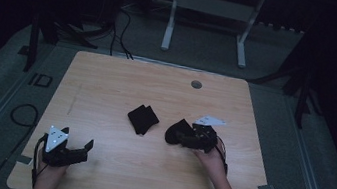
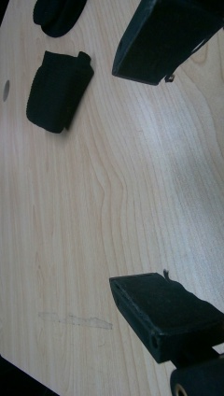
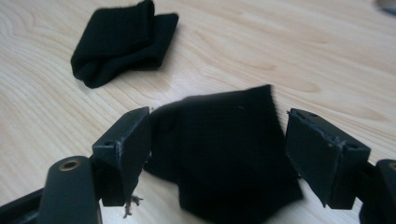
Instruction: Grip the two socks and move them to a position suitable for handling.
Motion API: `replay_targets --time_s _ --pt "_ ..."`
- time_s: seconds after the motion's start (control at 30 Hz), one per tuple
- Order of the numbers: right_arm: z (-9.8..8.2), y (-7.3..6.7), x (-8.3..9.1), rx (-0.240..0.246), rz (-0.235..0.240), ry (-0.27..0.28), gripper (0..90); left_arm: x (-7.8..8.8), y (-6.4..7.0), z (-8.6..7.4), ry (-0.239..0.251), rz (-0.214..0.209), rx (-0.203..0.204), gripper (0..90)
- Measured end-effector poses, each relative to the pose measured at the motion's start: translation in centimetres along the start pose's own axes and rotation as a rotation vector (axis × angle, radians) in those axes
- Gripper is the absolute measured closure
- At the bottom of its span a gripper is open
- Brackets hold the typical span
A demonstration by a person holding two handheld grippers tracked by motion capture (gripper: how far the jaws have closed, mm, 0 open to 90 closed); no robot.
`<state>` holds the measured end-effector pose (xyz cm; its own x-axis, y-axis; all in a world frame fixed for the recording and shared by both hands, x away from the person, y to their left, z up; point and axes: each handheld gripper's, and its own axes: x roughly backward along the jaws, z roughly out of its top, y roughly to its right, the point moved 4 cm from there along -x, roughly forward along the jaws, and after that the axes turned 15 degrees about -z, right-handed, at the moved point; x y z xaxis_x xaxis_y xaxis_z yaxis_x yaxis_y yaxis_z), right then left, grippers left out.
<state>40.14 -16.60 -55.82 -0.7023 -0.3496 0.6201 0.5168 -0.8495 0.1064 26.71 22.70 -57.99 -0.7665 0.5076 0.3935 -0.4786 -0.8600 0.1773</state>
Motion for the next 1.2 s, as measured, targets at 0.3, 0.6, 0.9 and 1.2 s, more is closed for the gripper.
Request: replay_targets --time_s 0.3,0.6,0.9,1.2 --pt "-0.8 -1.8 -4.1 0.085 -0.063 -0.072 28.9 0.0 -0.1 -0.1 -0.001 -0.011 0.003 2.5" --pt "-1.1 -3.5 -3.5 0.142 -0.151 -0.028 72.8 -0.2 0.2 -0.1 -0.013 -0.024 -0.004 2.5" --pt "0.0 -4.7 -0.7 0.162 -0.126 -0.021 79.7 0.0 0.0 0.0 -0.009 -0.023 0.000 2.5" --pt "0.4 -5.8 6.2 0.173 -0.124 0.079 79.7 -0.2 0.3 0.1 -0.011 -0.030 -0.008 2.5"
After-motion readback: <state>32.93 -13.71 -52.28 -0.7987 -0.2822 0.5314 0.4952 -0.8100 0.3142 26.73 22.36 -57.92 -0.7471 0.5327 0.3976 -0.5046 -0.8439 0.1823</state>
